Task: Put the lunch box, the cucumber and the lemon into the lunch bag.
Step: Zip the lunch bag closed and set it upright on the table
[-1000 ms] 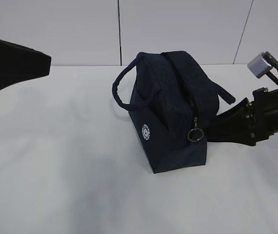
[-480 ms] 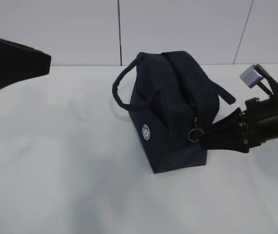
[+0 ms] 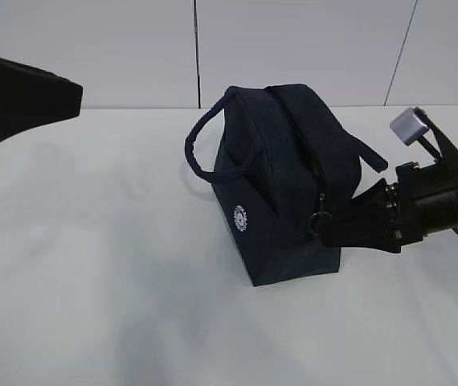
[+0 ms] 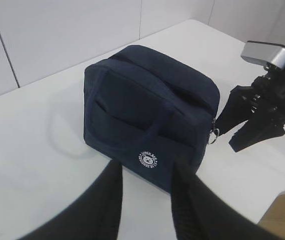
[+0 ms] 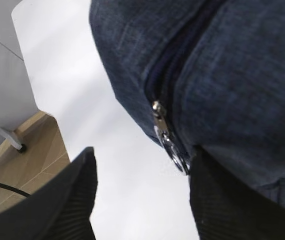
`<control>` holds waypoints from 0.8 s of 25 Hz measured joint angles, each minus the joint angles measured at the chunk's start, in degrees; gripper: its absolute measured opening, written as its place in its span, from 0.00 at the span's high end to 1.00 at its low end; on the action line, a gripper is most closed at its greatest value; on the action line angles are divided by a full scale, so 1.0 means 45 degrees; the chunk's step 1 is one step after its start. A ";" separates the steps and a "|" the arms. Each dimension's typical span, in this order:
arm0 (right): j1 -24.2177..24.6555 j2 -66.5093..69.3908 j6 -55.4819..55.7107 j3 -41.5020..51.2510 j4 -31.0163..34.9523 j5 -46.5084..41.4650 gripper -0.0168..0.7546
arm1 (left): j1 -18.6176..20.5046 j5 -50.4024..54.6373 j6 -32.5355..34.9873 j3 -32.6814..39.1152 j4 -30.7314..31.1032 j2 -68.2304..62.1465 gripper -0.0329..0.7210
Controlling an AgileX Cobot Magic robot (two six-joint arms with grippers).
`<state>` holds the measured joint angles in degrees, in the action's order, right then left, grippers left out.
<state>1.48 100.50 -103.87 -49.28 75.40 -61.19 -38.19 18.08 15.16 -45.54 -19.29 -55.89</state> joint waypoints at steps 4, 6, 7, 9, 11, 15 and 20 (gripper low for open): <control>-0.0080 0.0280 -0.0016 0.0000 0.0018 -0.0144 0.40 | 0.0000 -0.0029 0.0000 0.0000 0.0046 0.0000 0.64; -0.0080 0.0436 -0.0028 0.0000 0.0018 -0.0343 0.40 | 0.0000 -0.0049 0.0000 0.0000 0.0076 0.0000 0.64; -0.0080 0.0472 -0.0028 0.0000 0.0029 -0.0504 0.40 | 0.0000 -0.0056 0.0000 0.0000 0.0095 0.0000 0.64; -0.0080 0.0552 -0.0047 0.0000 0.0106 -0.0671 0.40 | 0.0000 -0.0077 0.0000 0.0000 0.0103 0.0000 0.64; -0.0080 0.0569 -0.0047 0.0000 0.0171 -0.0723 0.40 | 0.0000 -0.0077 0.0000 0.0000 0.0136 0.0000 0.64; -0.0080 0.0569 -0.0047 0.0000 0.0357 -0.0723 0.40 | 0.0000 -0.0083 0.0000 0.0000 0.0136 0.0000 0.64; -0.0107 0.0773 -0.0047 -0.0023 0.0482 -0.0779 0.43 | 0.0000 -0.0083 0.0000 0.0000 0.0158 0.0000 0.64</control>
<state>1.00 103.98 -104.09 -49.38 77.56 -64.70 -38.19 17.71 15.16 -45.54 -18.58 -55.89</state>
